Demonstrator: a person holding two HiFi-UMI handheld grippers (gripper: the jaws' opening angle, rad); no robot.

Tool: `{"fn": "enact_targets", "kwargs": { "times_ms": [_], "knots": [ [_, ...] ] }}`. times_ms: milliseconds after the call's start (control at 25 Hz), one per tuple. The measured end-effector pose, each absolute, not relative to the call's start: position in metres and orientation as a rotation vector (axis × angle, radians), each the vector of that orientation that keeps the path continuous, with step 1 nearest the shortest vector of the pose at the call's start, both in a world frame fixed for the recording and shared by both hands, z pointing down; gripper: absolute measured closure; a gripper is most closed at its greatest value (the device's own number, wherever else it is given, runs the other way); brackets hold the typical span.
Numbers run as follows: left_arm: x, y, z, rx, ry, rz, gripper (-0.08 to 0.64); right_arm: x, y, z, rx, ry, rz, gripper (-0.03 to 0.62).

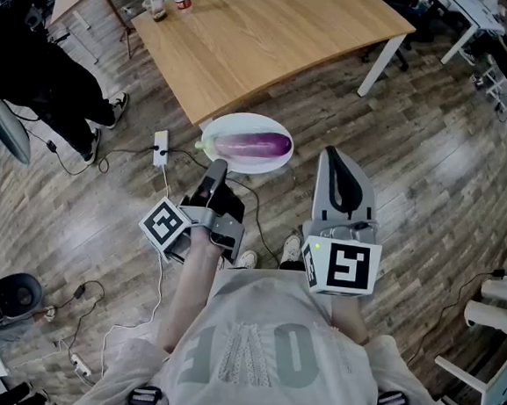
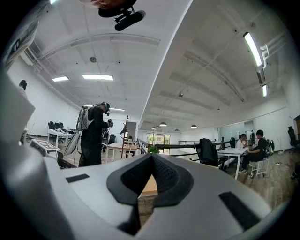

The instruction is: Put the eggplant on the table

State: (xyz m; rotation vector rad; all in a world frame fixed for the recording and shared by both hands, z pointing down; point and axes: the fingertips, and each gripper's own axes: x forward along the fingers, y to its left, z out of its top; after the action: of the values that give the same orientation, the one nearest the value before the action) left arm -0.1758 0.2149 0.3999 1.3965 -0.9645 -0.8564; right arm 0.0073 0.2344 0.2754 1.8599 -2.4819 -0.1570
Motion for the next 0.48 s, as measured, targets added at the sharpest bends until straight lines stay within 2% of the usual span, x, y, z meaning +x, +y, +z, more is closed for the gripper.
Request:
{"fn": "enact_targets", "kwargs": {
  "times_ms": [480],
  "knots": [
    [-0.162,0.210,0.398,1.391,-0.956,-0.884,0.538,0.023,0.227,0.283,1.850,-2.482,-0.163,0.574]
  ]
}}
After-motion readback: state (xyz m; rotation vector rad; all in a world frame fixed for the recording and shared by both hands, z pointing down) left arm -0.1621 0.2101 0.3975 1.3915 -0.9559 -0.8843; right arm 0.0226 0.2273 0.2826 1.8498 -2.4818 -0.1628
